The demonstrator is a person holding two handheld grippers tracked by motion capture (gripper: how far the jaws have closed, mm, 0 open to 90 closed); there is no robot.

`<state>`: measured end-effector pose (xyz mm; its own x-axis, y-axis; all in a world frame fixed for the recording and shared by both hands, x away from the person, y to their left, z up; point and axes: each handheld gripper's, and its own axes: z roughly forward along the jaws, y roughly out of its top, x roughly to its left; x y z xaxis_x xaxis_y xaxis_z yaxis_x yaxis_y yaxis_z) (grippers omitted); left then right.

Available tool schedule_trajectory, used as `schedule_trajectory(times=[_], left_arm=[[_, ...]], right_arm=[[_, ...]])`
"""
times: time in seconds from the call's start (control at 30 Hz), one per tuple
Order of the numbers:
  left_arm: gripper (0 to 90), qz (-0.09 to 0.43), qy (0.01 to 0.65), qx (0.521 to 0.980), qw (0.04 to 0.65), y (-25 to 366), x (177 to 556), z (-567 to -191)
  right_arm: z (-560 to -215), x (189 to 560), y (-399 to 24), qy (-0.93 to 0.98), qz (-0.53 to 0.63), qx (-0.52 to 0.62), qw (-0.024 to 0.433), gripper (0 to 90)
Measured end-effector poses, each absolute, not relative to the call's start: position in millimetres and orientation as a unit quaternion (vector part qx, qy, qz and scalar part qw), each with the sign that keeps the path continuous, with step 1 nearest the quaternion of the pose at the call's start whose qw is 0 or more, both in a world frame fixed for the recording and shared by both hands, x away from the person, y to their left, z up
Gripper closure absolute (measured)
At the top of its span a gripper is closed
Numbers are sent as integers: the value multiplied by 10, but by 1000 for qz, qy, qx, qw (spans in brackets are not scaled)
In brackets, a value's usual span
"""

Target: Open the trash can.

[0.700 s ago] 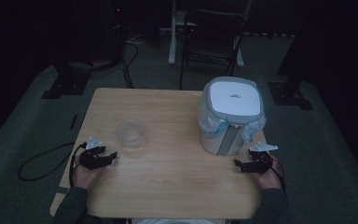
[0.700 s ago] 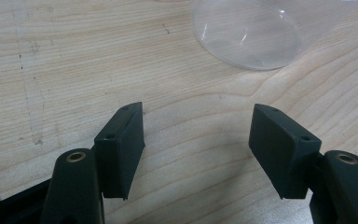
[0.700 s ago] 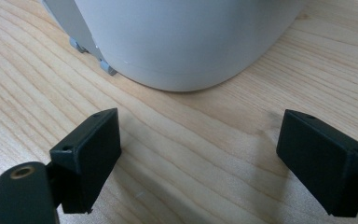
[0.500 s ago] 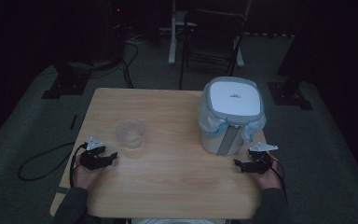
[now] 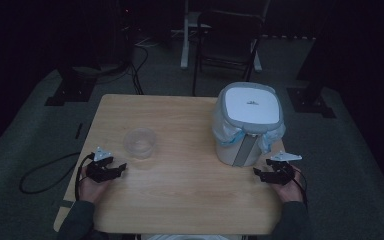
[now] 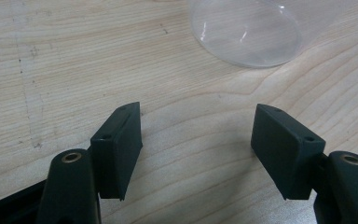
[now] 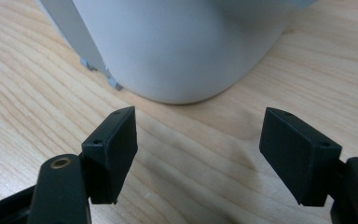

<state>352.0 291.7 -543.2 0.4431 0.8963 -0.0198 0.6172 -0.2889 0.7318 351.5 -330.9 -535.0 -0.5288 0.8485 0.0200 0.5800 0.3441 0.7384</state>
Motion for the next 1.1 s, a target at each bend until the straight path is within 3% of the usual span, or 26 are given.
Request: schedule_trajectory(times=[0.57,1.1], left_arm=[[339,203,489,776,344,2914,3519,-5431],[339,201,490,774,347,2919,3521,-5432]], right_arm=[[-4905,3384,-3417,790,341,454,232,348],[-4416,3335,-3528,777,372,457,222,435]])
